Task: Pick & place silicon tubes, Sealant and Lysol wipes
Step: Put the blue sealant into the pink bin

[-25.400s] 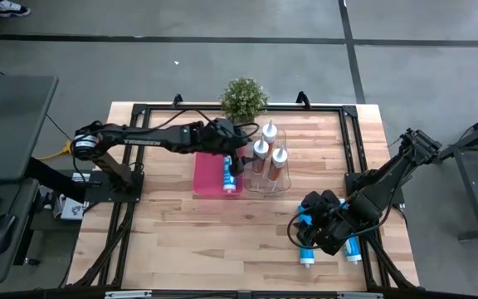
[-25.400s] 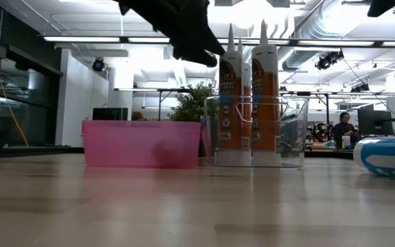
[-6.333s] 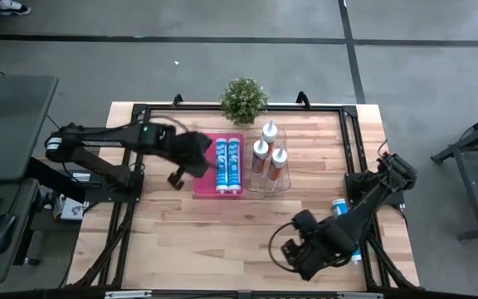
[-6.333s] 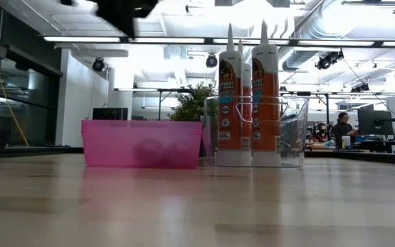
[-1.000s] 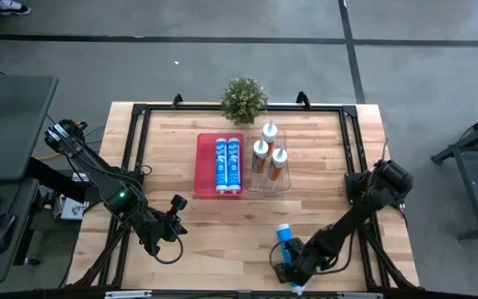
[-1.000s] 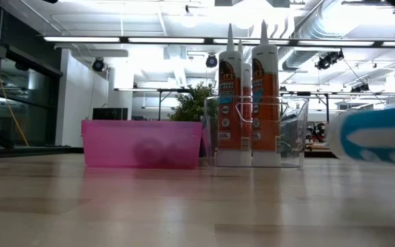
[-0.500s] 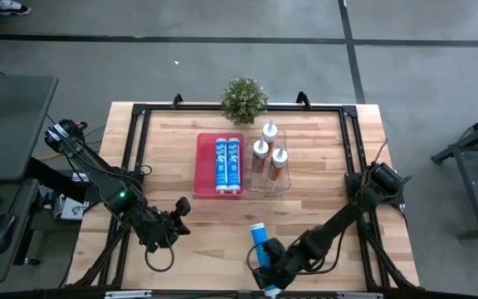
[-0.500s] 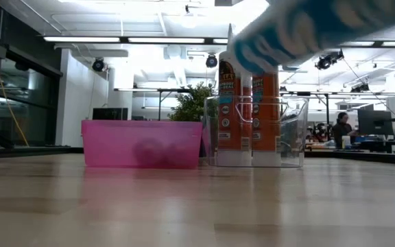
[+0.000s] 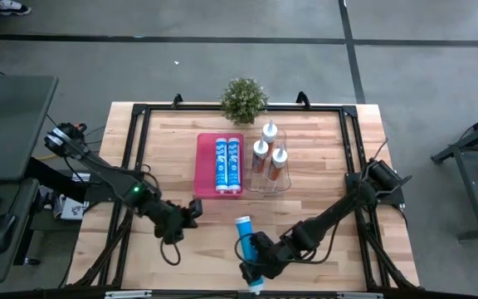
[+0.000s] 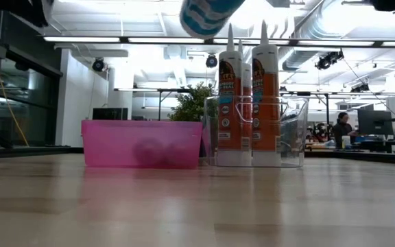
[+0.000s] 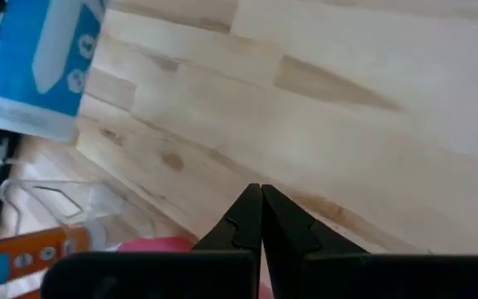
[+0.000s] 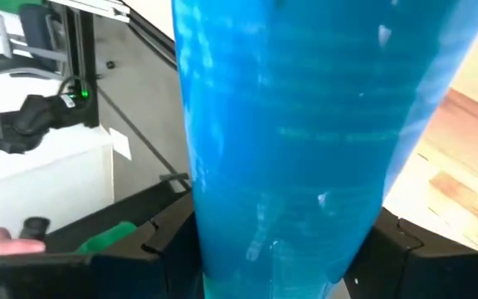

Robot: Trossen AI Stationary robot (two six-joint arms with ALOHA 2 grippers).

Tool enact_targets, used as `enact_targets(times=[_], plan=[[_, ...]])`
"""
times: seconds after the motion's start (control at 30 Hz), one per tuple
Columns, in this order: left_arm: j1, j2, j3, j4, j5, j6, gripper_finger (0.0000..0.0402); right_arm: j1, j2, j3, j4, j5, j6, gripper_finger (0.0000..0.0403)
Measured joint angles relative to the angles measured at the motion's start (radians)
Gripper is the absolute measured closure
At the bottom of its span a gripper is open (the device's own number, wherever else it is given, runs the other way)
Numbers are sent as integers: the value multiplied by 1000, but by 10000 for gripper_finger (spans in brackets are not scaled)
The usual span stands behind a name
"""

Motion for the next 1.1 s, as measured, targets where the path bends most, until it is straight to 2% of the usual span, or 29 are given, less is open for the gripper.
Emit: enact_targets(times=[0.2,0.37,0.57,0.67,0.8,1.1], plan=[[27,27,0,41,-7,84,402,-29,92,39,68,-58,-13,190],[25,26,0,42,-15,141,402,-58,198,126,151,-61,-47,190],[25,26,0,40,-35,256,402,-105,350,320,162,-142,-120,190],[25,26,0,27,-42,258,402,-115,406,420,123,-147,-164,190],[24,26,0,-9,-17,219,402,-116,429,481,55,-121,-180,190],[22,26,0,-55,-1,185,402,-117,429,473,-29,-104,-131,190]])
